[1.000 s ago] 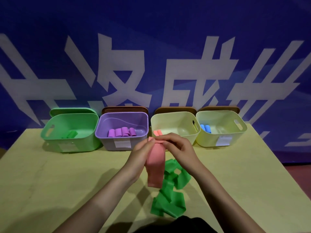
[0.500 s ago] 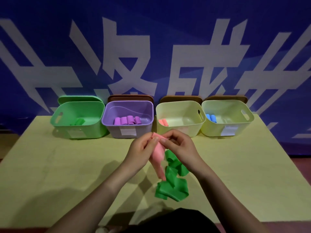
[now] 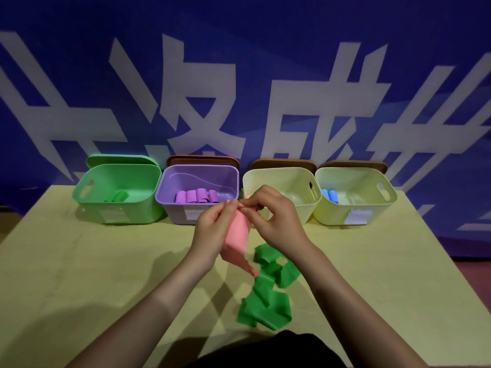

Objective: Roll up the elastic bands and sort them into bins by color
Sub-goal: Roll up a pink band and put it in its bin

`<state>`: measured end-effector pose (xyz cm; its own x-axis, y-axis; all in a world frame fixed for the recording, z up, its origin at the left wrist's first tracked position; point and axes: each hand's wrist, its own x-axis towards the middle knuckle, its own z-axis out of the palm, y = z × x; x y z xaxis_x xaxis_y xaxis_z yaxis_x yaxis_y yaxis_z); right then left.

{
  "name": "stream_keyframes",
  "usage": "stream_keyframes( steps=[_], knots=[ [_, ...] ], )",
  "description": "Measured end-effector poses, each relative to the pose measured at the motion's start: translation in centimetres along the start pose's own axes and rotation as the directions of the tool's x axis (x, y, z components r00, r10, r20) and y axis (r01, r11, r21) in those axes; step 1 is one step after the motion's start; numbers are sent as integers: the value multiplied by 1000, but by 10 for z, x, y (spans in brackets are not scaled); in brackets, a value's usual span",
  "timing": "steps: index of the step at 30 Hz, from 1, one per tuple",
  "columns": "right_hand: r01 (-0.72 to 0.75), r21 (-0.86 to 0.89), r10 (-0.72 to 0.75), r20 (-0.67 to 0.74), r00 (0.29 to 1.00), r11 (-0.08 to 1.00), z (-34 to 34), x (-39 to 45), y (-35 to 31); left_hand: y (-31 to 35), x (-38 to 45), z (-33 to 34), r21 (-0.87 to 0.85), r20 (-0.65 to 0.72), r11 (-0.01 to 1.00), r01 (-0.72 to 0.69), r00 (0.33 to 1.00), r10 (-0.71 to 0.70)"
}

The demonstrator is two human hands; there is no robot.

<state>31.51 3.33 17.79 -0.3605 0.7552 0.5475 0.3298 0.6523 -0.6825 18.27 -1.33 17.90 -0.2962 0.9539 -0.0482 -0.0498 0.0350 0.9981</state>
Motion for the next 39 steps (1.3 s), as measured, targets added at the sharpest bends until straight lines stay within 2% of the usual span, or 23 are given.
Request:
stream_keyframes(
  steps=[5,8,12,15,18,22,26,29,32,39],
  knots=[
    [76,10,-77,26,997,997,-13,13,10,1,9,13,-66,-47,998,1,999,-4],
    [126,-63,-125,23,992,990,-18,14,13,2,11,20,-121,-45,993,9,999,-14],
    [201,-153,-203,4,979,968,-22,8,22,-2,13,21,-88,6,996,27,1000,-27],
    [95,-36,-94,22,995,995,-26,4,22,-2,17,17,-43,50,998,41,998,-39],
    [-43,94,41,23,999,995,-26,1,21,3,19,12,88,163,996,-29,986,14],
    [-329,292,334,37,942,898,-24,-1,19,2,25,10,289,278,945,-156,958,73],
    [-378,339,394,24,919,861,-23,-3,13,2,27,15,298,308,927,-227,942,132],
    [-384,379,420,-13,908,842,-22,-6,11,1,25,20,162,270,980,-116,960,69],
    [-387,414,444,-47,895,824,-20,-7,10,-4,23,20,13,287,996,84,954,-84],
    [-410,441,503,-113,857,798,-7,0,10,-14,18,10,138,412,974,178,884,-220]
  ],
)
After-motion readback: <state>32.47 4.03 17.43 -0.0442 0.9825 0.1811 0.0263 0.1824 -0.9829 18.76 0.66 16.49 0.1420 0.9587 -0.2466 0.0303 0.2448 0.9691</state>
